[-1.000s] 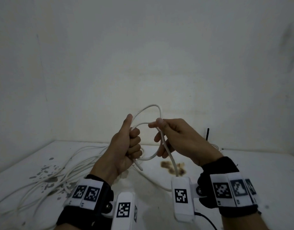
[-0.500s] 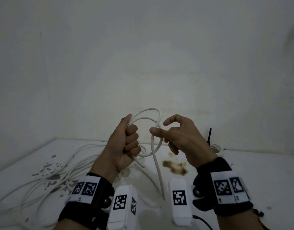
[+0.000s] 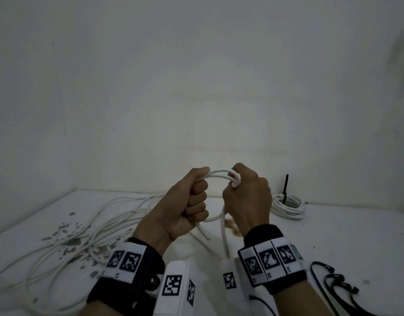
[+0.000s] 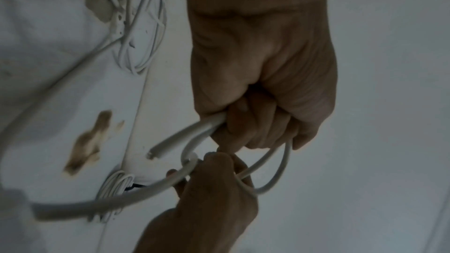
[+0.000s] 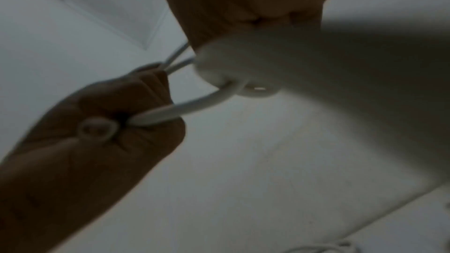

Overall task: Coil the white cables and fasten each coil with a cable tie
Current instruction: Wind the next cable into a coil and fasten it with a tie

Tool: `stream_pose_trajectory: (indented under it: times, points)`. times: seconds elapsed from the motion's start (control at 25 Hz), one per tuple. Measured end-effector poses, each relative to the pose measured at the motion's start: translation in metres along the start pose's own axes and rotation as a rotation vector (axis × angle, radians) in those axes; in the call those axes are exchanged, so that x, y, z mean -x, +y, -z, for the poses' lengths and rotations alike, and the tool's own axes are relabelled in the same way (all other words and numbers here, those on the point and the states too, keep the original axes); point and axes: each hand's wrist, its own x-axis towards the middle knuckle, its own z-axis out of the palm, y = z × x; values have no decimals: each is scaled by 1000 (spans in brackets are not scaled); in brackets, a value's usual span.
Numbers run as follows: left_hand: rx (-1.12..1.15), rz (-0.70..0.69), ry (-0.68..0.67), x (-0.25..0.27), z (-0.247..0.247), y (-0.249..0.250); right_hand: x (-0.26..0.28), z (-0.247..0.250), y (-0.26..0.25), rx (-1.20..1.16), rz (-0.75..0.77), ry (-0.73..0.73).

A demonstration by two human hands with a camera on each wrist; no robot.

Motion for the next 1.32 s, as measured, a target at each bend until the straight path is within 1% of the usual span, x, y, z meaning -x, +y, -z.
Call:
stream_pose_trajectory:
  times: [0.04, 0.08, 0.12, 0.16, 0.24, 0.28, 0.32, 0.36, 0.48, 0.52, 0.6, 0.64, 0.68, 0.72, 0.76, 0.8, 0.84, 0.88, 0.92, 0.96, 1.0, 1.04, 1.08, 1.12, 1.16, 1.24, 1.32]
  points:
    - [-5, -12, 16, 0, 1, 2, -2, 2, 1, -15, -43, 8]
    - [-4, -25, 31, -1, 3, 4, -4, 4, 2, -46, -90, -23]
    - [-3, -34, 47, -3, 6, 5, -8, 7, 5, -119, -148, -111]
    - [2, -37, 67, -5, 9, 6, -11, 12, 6, -271, -209, -249]
    - [54, -39, 108, -9, 20, 9, -15, 22, 8, -671, -373, -545]
    - [88, -41, 126, -11, 26, 11, -15, 27, 8, -846, -444, -641]
    - [104, -44, 139, -12, 33, 12, -16, 31, 11, -939, -495, -659]
    - [94, -44, 153, -12, 39, 13, -19, 36, 13, -987, -529, -617]
    - [-101, -21, 177, -12, 51, 8, -30, 48, 15, -1166, -644, -420]
    - [-143, -16, 174, -12, 54, 6, -32, 53, 14, -1232, -659, -407]
    - [-122, -16, 178, -15, 60, 8, -33, 62, 9, -1299, -615, -459]
    - [-92, -15, 190, -15, 63, 11, -32, 66, 7, -1278, -560, -504]
    - [-80, -16, 200, -16, 67, 15, -32, 68, 5, -1179, -468, -528]
    - [-92, -18, 207, -15, 73, 18, -31, 69, 5, -980, -320, -500]
    - [-122, -21, 209, -14, 78, 21, -31, 69, 6, -706, -154, -421]
    - [-154, -31, 211, -13, 84, 24, -30, 67, 4, -421, -5, -271]
    - [-176, -43, 222, -12, 89, 26, -27, 63, 3, -215, 78, -78]
    - [-175, -54, 242, -10, 95, 28, -26, 55, 3, -153, 82, 92]
    - [-150, -67, 264, -10, 100, 29, -24, 48, 2, -183, 26, 185]
    - [-108, -81, 286, -10, 104, 31, -25, 42, 0, -362, -105, 127]
    - [-70, -91, 308, -10, 109, 31, -22, 36, -3, -624, -273, -66]
    - [-42, -97, 327, -10, 112, 32, -19, 32, -7, -875, -437, -348]
    - [-24, -99, 349, -10, 115, 32, -16, 31, -11, -1022, -536, -548]
    - [-17, -95, 363, -11, 117, 32, -15, 31, -11, -1048, -539, -628]
    - [-17, -91, 371, -11, 119, 32, -16, 31, -10, -1012, -491, -597]
    - [-48, -80, 385, -11, 126, 33, -16, 32, -15, -825, -337, -420]
    - [-86, -78, 392, -9, 134, 34, -15, 37, -21, -603, -207, -274]
